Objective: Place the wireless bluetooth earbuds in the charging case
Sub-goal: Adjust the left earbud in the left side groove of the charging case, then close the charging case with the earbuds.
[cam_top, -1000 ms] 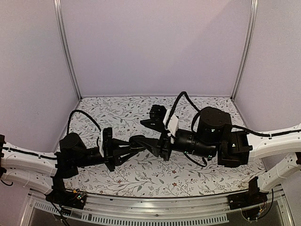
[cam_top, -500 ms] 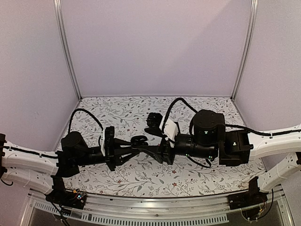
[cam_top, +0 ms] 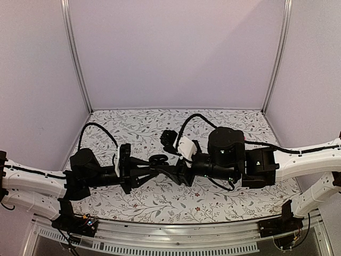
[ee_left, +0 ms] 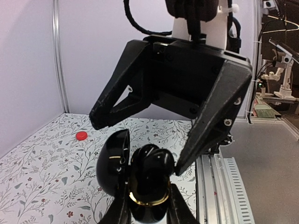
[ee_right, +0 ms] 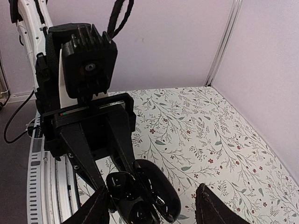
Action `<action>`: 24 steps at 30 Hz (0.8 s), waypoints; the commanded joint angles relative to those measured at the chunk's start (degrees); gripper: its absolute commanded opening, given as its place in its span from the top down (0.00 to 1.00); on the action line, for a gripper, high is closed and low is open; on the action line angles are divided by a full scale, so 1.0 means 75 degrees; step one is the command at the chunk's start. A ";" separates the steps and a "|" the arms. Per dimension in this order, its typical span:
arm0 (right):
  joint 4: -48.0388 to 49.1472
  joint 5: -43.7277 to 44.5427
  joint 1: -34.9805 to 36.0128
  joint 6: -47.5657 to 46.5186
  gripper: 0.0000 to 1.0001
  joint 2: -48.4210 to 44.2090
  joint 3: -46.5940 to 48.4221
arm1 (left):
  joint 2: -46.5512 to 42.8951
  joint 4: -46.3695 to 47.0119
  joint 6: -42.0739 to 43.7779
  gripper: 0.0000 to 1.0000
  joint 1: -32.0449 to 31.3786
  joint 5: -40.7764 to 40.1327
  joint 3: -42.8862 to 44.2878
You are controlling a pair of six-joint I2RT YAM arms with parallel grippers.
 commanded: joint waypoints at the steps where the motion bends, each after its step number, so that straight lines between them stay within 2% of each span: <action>1: 0.0038 0.0026 -0.0073 0.0150 0.38 -0.0006 0.0229 | 0.0014 -0.0006 0.0009 1.00 0.0107 0.0099 0.0162; 14: 0.0142 -0.0427 -0.0220 0.0230 0.37 -0.0201 0.0143 | -0.0041 -0.0107 0.0098 1.00 0.0106 -0.0033 0.0115; 16: 0.0197 -0.0955 -0.0403 0.0305 0.39 -0.0416 0.0011 | -0.0023 -0.0132 0.0096 1.00 0.0124 -0.0047 0.0103; 20: 0.0165 -0.2933 -0.1056 0.0695 0.42 -0.0582 -0.0042 | 0.0092 -0.0091 0.0049 1.00 0.0154 0.0147 0.0135; 24: 0.0201 -0.3744 -0.1325 0.1118 0.44 -0.0535 0.0009 | 0.0127 -0.0038 0.0023 1.00 0.0149 0.0185 0.0162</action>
